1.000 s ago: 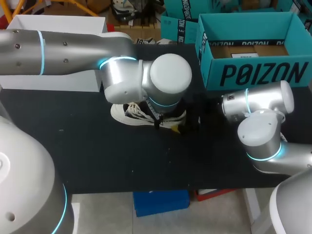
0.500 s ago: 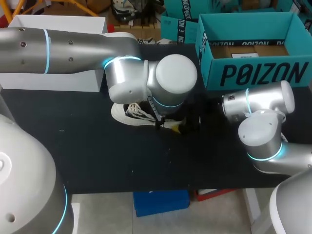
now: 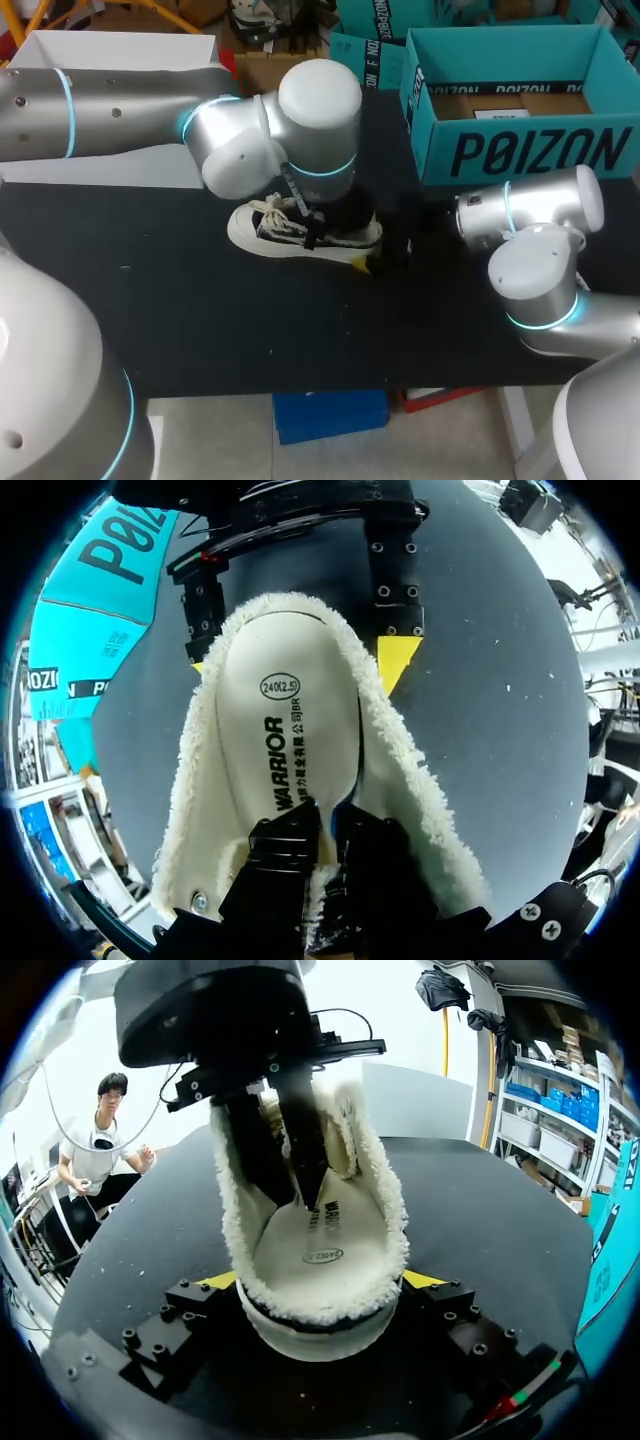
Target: Take the shoe out of the shoebox, open the shoe tongue, remove and reinsert the insole, then place the shoe into the shoebox
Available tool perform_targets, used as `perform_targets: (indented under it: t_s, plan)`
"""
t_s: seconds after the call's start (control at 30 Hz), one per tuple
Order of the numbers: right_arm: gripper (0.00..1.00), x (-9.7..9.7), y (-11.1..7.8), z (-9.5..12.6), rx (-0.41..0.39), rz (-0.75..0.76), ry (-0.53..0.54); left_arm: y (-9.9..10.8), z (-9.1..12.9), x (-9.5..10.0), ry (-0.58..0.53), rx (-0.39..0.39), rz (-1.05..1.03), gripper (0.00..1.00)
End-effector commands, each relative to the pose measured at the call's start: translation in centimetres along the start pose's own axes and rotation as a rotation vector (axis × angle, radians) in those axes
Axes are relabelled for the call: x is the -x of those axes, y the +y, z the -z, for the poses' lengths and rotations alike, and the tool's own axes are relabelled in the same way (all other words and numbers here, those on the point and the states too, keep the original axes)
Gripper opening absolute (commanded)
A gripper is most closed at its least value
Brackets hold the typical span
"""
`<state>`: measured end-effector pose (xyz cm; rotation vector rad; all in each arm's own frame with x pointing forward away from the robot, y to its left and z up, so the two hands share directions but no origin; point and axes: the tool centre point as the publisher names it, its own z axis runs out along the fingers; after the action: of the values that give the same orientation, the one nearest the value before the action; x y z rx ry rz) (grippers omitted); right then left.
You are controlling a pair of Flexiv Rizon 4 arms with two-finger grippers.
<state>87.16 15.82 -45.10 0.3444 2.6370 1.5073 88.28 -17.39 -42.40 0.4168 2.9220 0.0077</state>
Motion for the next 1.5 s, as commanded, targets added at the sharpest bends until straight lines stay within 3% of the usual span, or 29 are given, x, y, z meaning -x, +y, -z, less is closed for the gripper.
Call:
perform_targets:
  t_s: [0.03,0.43,0.73,1.17,1.5]
  plan:
    - [0.00,-0.2,-0.2,-0.8,-0.004,-0.002,-0.001,-0.5,-17.7,-0.4,0.052,-0.075,-0.051,0.00]
    - [0.00,-0.2,-0.2,-0.8,-0.004,-0.002,-0.001,-3.8,-12.0,-3.9,0.191,-0.119,-0.173,0.00]
    - [0.00,-0.2,-0.2,-0.8,-0.004,-0.002,-0.001,-5.2,-8.4,-4.9,0.248,-0.118,-0.179,0.00]
    - [0.00,-0.2,-0.2,-0.8,-0.004,-0.002,-0.001,-5.6,-4.6,-5.0,0.246,-0.123,-0.148,0.00]
    - [0.00,-0.2,-0.2,-0.8,-0.004,-0.002,-0.001,-4.1,-0.6,-4.0,0.331,-0.101,-0.051,0.00]
